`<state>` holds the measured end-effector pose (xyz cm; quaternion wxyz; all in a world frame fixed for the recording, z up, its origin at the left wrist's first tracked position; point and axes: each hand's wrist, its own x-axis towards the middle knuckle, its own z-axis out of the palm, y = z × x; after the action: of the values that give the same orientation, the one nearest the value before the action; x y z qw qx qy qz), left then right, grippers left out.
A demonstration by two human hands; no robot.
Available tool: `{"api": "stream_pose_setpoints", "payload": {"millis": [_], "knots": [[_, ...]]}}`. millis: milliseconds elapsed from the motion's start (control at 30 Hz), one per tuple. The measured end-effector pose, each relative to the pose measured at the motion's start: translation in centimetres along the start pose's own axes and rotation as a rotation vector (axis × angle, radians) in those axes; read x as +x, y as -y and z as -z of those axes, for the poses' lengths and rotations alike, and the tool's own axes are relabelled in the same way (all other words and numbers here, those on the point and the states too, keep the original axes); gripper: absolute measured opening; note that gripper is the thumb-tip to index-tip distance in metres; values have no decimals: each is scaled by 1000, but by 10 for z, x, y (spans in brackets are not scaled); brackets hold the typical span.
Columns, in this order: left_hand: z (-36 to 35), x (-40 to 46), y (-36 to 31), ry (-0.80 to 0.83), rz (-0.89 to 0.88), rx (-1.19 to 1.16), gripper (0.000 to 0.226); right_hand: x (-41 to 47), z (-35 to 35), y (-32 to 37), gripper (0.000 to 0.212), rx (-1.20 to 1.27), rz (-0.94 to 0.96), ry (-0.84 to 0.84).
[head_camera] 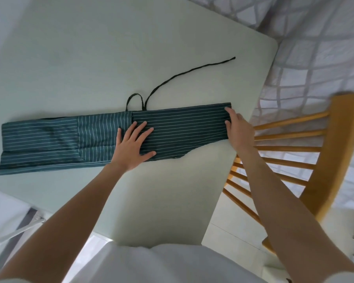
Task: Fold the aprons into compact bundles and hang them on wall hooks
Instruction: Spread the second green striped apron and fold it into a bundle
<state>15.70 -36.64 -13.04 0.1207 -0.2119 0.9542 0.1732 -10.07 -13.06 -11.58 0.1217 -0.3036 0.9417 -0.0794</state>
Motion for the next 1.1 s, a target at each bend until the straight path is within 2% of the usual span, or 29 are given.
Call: {"api": "stream_pose_setpoints", "payload": {"millis": [67, 133, 233, 333, 433, 500, 600, 767, 833, 1000, 1100], "knots": [[-1, 0, 0, -3, -17, -31, 74, -9, -4, 6, 45, -90, -68, -71], [1, -4, 0, -54, -54, -140, 69, -23, -2, 18, 45, -64, -119, -178], [11, -19, 9, -200, -12, -428, 54, -49, -3, 66, 39, 46, 49, -245], [15, -49, 40, -345, 144, -480, 49, -68, -18, 139, 36, 160, 269, -165], [9, -80, 79, -396, 335, -426, 46, -80, -44, 210, 32, 186, 497, -65], [5, -100, 107, -418, 431, -424, 43, -86, -61, 257, 28, 194, 579, 5], [2, -125, 147, -451, 511, -347, 33, -93, -85, 311, 33, 99, 572, 62], [8, -150, 198, -488, 648, -285, 25, -102, -118, 311, 54, -135, 400, 216], [10, -155, 211, -496, 727, -288, 31, -103, -121, 302, 58, -146, 387, 248], [20, -164, 227, -419, 939, -433, 81, -103, -120, 302, 65, -144, 378, 280], [32, -162, 230, -440, 982, -590, 84, -103, -119, 303, 67, -134, 383, 297]]}}
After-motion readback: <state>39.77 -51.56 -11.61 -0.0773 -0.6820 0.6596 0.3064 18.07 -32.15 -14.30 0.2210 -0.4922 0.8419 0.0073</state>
